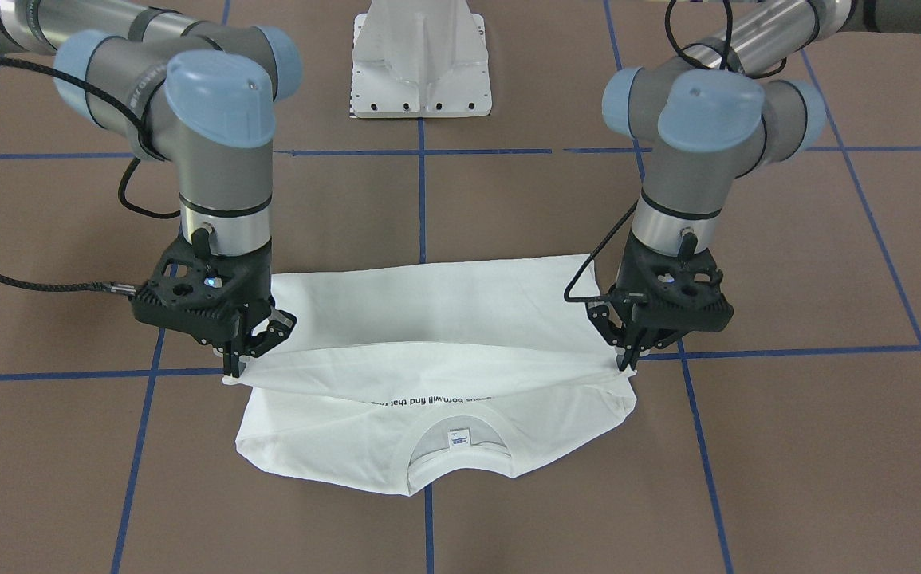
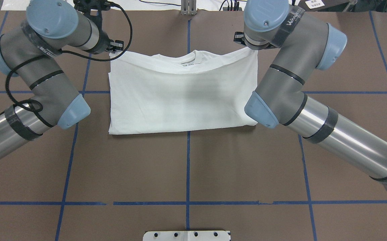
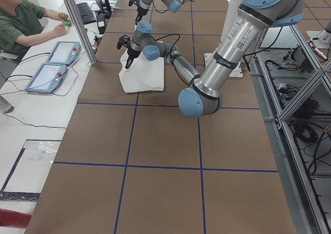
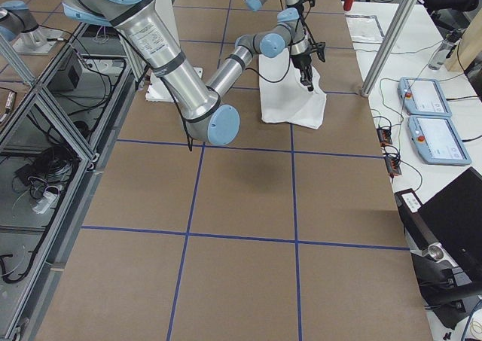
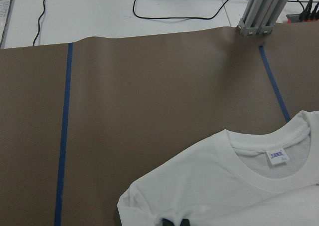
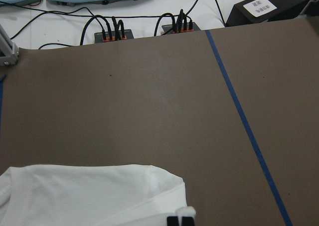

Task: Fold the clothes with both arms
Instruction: 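Lift the hem with both grippers and fold it toward the collar, then lower the folded hem onto the collar and open both grippers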

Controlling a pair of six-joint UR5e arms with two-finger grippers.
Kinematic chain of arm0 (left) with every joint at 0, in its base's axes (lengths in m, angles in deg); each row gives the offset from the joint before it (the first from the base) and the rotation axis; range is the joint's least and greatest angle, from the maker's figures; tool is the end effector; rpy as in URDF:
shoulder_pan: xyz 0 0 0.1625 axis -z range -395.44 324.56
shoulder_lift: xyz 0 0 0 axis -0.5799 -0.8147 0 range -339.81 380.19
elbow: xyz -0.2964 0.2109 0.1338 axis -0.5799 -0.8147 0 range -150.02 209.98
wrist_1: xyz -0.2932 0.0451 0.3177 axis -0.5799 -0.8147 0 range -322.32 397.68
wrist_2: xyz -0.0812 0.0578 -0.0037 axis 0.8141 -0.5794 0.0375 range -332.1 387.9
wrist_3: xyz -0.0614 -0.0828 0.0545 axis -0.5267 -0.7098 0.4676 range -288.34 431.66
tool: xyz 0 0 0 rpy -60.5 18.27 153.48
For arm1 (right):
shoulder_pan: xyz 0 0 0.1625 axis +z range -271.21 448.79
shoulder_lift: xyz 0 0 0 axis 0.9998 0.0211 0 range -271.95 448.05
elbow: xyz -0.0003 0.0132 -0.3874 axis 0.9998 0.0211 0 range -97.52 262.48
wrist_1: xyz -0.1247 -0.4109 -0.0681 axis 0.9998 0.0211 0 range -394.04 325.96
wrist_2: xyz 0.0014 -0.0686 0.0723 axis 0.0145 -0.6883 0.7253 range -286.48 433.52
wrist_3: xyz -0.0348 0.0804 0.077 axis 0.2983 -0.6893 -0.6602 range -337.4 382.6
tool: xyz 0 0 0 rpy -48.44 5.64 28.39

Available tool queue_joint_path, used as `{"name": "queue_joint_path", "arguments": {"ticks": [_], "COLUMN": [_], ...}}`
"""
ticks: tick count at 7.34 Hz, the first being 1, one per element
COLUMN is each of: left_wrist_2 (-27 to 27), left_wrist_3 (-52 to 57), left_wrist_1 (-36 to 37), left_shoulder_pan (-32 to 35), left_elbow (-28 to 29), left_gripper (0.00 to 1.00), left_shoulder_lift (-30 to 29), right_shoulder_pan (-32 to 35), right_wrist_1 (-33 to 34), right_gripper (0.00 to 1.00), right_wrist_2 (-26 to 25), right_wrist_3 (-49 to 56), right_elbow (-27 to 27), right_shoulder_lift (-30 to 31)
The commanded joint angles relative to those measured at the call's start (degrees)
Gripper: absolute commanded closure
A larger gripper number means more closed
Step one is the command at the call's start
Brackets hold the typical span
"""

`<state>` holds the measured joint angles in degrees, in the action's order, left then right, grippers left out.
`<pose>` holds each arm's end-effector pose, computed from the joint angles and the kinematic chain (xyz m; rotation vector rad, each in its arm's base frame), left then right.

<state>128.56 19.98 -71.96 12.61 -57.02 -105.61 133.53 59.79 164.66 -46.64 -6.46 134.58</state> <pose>0.4023 -0.6148 0.2435 0.4984 0.7836 -0.0724 -0.4212 -0.6019 0.1937 0.3506 -0.5808 0.3957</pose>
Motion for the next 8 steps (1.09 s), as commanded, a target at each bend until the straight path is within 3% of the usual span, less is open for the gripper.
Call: {"name": "queue_joint_path", "arguments": {"ticks": [1, 3, 4, 5, 6, 8], "left_wrist_2": [0.0, 0.0, 0.1, 0.1, 0.6, 0.7], "left_wrist_3": [1.0, 1.0, 1.1, 1.0, 1.1, 2.9], "left_wrist_1": [-8.5, -9.7, -9.8, -9.8, -9.6, -10.0], "left_shoulder_pan": [-1.0, -3.0, -3.1, -3.1, -3.0, -3.5], "left_elbow": [10.3, 10.9, 10.8, 10.3, 7.1, -3.6], "left_gripper": [1.0, 1.0, 0.86, 0.01, 0.0, 0.0], "left_shoulder_lift": [-0.6, -0.1, -0.1, -0.1, 1.0, 9.0], "right_shoulder_pan": [-1.3, -2.2, -2.2, -2.6, -2.6, -2.6], "right_wrist_1": [-5.1, -7.8, -8.0, -8.1, -8.0, -8.0], "right_gripper": [1.0, 1.0, 0.57, 0.01, 0.0, 0.0], "right_wrist_2": [-0.7, -1.2, -1.1, -1.1, -0.4, 0.1], "right_wrist_3": [0.2, 1.1, 1.0, 1.1, 1.2, 1.3], "right_elbow": [9.4, 12.3, 12.3, 12.2, 11.2, 7.2], "right_shoulder_lift": [-1.0, -0.9, -1.0, -1.3, -2.0, 0.0]}}
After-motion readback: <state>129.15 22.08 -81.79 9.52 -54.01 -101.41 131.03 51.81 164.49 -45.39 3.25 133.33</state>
